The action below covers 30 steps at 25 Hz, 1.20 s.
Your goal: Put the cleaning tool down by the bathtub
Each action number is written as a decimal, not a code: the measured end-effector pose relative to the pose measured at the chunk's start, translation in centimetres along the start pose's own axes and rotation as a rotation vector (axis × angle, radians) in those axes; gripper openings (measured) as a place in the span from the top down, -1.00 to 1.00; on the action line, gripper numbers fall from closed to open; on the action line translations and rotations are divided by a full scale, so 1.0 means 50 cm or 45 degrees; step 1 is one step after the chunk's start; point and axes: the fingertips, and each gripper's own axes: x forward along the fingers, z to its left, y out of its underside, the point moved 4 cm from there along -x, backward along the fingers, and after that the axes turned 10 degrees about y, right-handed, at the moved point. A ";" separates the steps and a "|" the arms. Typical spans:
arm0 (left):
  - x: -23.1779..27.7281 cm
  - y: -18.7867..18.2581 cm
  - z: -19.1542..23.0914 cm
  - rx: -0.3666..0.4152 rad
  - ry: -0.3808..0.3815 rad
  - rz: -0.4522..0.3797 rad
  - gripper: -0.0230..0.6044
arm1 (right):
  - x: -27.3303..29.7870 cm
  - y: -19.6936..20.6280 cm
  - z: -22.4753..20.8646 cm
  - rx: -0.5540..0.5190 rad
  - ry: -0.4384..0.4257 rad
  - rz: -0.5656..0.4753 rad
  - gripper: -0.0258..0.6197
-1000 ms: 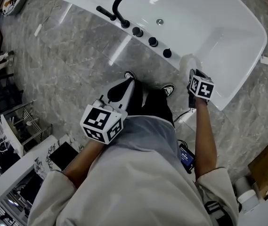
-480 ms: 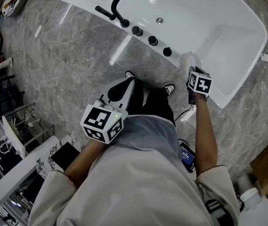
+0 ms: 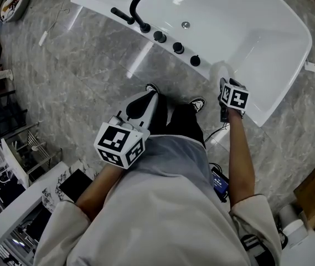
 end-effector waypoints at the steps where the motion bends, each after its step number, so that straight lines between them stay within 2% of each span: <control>1: -0.002 -0.001 0.000 0.001 0.004 -0.004 0.91 | -0.004 0.000 0.000 0.001 0.004 -0.004 0.51; 10: -0.001 -0.009 -0.002 0.005 0.051 -0.051 0.91 | -0.053 -0.002 0.005 0.012 -0.028 -0.028 0.51; 16: -0.004 -0.026 -0.003 -0.003 0.097 -0.088 0.91 | -0.119 -0.020 0.014 0.023 -0.053 -0.079 0.61; 22: 0.000 -0.035 0.002 -0.007 0.124 -0.115 0.91 | -0.179 -0.050 0.024 0.042 -0.062 -0.195 0.72; 30: -0.012 -0.057 0.018 -0.018 0.133 -0.168 0.91 | -0.273 -0.085 0.059 0.085 -0.120 -0.306 0.75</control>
